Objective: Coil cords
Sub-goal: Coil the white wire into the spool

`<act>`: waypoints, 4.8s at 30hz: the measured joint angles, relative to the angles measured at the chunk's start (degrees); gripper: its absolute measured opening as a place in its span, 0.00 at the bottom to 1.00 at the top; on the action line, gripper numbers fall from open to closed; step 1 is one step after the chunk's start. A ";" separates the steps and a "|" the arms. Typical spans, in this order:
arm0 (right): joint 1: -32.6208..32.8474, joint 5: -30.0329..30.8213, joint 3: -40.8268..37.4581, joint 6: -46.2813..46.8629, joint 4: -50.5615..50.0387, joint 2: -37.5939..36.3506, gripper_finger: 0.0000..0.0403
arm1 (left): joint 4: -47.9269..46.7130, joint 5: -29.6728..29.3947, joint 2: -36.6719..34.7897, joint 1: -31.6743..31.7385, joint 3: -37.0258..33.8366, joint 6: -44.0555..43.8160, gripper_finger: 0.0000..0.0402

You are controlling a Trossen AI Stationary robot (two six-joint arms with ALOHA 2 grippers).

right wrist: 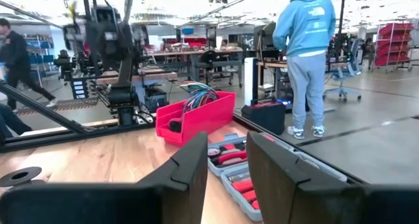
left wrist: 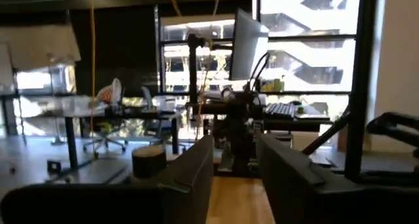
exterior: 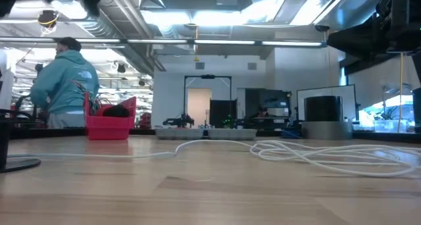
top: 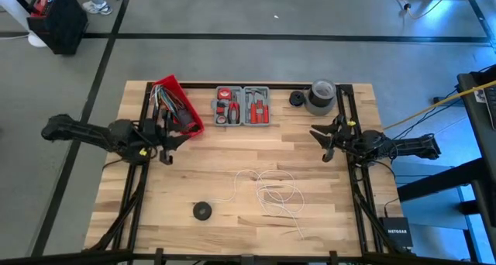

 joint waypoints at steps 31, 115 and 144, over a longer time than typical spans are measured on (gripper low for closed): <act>0.00 0.55 0.02 -2.84 -1.21 0.00 0.27 | -66.31 -0.61 48.28 -13.22 42.90 -5.50 0.28; 0.00 0.01 0.02 -4.37 -3.02 0.00 0.27 | -44.30 -25.95 62.90 -21.14 42.88 -2.99 0.28; 0.01 0.00 0.02 -4.36 -2.99 0.00 0.27 | -61.28 -22.55 75.07 -48.27 46.36 -25.93 0.28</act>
